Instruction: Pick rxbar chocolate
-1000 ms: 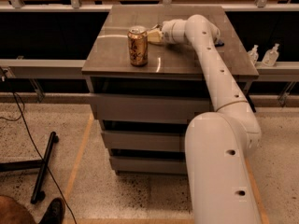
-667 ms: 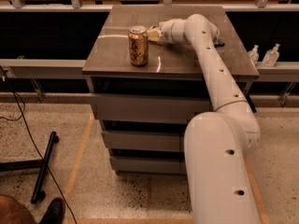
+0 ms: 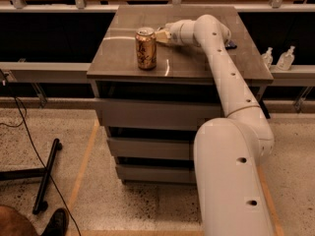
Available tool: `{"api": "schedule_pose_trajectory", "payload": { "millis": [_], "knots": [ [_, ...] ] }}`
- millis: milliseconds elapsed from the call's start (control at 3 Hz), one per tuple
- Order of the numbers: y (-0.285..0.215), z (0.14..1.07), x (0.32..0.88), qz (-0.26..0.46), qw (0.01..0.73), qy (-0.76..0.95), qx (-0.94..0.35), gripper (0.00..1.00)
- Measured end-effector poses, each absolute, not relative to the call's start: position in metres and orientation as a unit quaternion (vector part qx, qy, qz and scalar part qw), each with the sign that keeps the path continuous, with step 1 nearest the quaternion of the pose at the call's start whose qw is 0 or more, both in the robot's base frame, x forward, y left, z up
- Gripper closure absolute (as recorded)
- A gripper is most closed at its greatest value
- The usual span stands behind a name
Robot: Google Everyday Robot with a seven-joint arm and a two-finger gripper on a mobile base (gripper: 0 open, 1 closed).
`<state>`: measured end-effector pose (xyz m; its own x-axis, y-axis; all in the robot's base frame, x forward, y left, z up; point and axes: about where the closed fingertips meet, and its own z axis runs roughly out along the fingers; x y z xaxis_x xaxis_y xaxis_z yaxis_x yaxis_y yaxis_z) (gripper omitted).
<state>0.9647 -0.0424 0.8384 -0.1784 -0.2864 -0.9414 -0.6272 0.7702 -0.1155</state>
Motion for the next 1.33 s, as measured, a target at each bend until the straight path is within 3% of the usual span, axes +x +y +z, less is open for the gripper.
{"api": "schedule_pose_trajectory", "payload": {
  "millis": [1333],
  "knots": [
    [-0.006, 0.928, 0.951, 0.125, 0.589, 0.705, -0.374, 1.0]
  ]
}}
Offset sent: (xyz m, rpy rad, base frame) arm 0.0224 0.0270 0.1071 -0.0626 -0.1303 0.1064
